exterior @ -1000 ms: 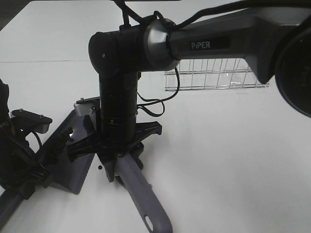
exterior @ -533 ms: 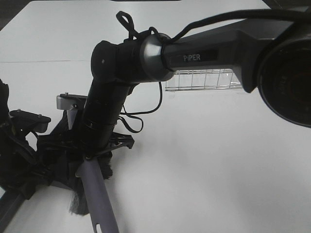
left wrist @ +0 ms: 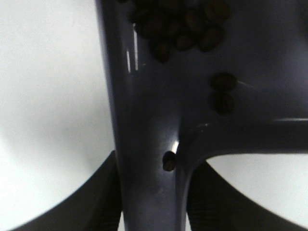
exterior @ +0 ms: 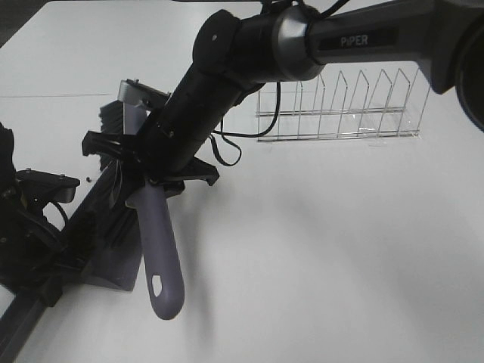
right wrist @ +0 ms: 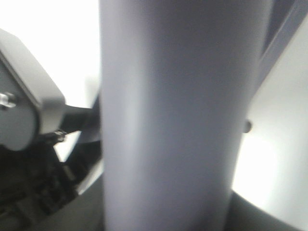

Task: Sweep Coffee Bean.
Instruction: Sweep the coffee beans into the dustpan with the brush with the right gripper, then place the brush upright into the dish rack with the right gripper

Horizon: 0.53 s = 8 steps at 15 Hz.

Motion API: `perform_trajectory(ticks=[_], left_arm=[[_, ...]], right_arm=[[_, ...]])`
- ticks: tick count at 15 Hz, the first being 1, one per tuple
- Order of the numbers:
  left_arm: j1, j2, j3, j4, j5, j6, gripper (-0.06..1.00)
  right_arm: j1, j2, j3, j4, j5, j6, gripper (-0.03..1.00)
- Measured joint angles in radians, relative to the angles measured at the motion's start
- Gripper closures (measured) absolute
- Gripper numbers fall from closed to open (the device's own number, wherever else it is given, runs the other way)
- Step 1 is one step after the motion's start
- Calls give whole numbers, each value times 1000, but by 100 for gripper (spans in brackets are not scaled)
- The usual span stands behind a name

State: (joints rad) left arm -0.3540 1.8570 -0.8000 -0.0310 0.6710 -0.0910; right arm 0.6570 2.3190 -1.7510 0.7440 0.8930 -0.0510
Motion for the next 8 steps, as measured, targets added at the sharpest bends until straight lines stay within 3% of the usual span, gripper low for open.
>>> perform_trajectory(ticks=[2, 4, 6, 8], left_arm=[[0, 0, 0, -7, -3, 0, 60], [0, 0, 0, -9, -4, 0, 60], [0, 0, 0, -10, -4, 0, 60], [0, 0, 0, -15, -7, -16, 60]], right_arm=[[-28, -2, 0, 60, 20, -46, 69], [-30, -4, 0, 41, 44, -52, 69], [-30, -24, 2, -31, 101, -53, 69], [-30, -80, 2, -166, 172, -36, 69]])
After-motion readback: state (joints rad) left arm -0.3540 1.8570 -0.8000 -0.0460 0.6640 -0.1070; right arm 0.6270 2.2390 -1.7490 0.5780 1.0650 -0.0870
